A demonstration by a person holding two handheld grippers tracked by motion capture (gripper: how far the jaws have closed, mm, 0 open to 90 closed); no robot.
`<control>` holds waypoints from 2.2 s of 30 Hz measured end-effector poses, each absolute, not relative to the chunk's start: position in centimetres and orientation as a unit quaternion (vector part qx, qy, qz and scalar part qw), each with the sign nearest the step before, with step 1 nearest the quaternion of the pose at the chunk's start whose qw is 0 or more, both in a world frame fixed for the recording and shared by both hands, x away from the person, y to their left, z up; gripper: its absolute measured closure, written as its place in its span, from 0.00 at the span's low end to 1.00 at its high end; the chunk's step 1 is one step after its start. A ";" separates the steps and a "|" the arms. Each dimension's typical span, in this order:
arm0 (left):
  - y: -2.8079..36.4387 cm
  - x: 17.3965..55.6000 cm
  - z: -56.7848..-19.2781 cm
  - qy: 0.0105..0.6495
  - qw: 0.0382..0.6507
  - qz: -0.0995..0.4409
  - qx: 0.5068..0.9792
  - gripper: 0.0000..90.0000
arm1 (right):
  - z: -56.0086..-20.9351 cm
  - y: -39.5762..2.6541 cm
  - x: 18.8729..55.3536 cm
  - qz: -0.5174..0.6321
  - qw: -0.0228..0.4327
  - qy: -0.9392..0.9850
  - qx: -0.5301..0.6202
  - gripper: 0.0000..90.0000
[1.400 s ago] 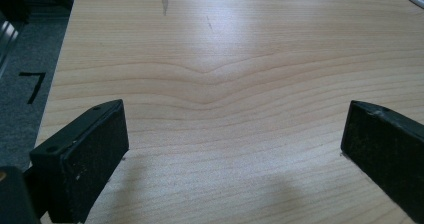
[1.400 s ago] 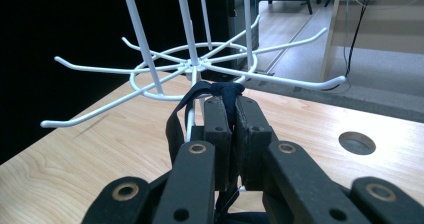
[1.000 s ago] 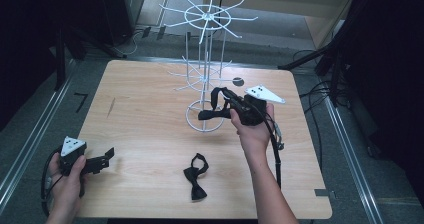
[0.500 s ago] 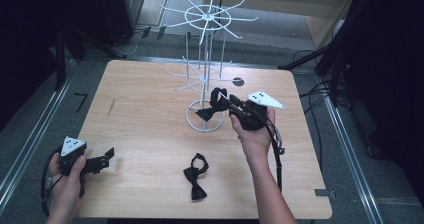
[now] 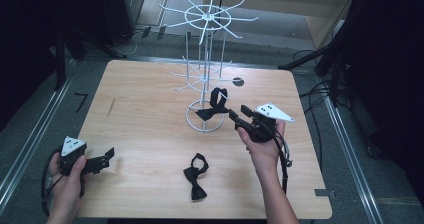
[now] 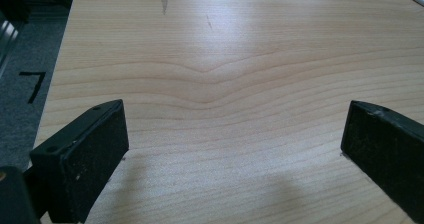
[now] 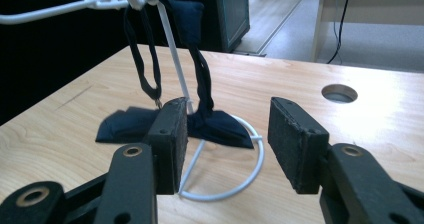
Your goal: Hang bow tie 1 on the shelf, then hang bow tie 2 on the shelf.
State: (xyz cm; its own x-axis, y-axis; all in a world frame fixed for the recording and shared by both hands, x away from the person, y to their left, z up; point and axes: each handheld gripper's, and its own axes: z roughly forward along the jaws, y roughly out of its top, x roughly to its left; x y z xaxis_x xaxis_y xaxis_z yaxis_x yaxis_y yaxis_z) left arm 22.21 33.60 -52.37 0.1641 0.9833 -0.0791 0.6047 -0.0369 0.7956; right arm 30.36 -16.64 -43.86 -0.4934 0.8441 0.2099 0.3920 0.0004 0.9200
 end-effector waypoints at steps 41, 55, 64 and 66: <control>33.5 22.3 -52.4 0.592 0.365 0.260 0.670 0.00 | -50.2 -15.5 25.8 0.503 0.149 0.710 0.469 0.56; 33.5 22.2 -52.4 0.592 0.365 0.259 0.670 0.00 | -51.5 -13.2 25.4 0.484 0.124 0.737 0.455 0.58; 33.5 22.2 -52.4 0.591 0.365 0.260 0.671 0.00 | -52.4 -11.8 25.4 0.478 0.095 0.752 0.443 0.63; 33.5 22.2 -52.4 0.592 0.365 0.260 0.670 0.00 | -52.5 -11.5 25.3 0.477 0.091 0.754 0.441 0.64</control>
